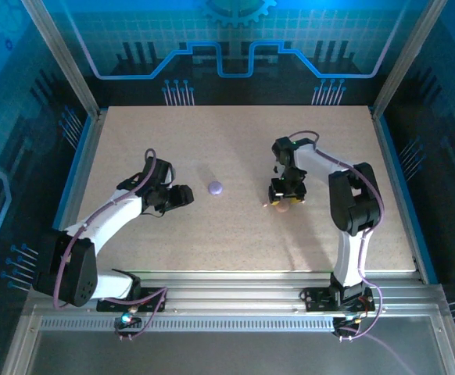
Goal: Insert wireless bluetooth earbuds into charging case
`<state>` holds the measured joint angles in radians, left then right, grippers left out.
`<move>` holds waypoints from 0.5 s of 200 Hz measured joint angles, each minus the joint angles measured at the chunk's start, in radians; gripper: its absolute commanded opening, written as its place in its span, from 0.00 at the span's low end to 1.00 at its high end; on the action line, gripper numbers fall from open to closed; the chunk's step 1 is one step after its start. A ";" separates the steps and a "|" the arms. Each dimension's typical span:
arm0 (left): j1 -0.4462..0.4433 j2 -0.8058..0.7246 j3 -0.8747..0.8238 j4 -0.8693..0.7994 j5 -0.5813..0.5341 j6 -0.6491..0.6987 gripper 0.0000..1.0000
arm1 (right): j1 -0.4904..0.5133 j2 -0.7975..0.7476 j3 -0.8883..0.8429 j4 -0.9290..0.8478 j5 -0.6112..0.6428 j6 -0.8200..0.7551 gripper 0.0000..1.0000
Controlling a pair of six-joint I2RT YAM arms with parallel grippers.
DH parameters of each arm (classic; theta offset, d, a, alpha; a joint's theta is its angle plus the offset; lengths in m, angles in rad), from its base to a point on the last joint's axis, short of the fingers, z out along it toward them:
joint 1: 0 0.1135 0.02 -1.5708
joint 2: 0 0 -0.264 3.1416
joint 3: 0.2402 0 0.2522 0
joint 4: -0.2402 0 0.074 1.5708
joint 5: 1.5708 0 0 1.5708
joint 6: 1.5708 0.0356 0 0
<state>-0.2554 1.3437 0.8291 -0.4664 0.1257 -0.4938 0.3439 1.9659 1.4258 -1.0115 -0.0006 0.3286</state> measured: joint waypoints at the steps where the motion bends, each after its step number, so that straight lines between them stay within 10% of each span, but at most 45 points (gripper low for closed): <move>1: 0.000 0.000 0.000 0.000 0.000 0.000 0.61 | 0.000 -0.002 0.000 0.001 -0.001 0.000 0.59; 100: 0.000 0.000 0.000 0.000 -0.002 0.000 0.60 | 0.008 -0.053 -0.006 0.010 -0.010 0.001 0.62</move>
<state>-0.2554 1.3437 0.8295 -0.4664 0.1234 -0.4942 0.3523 1.9133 1.4193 -1.0012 -0.0101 0.3294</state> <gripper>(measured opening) 0.604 0.626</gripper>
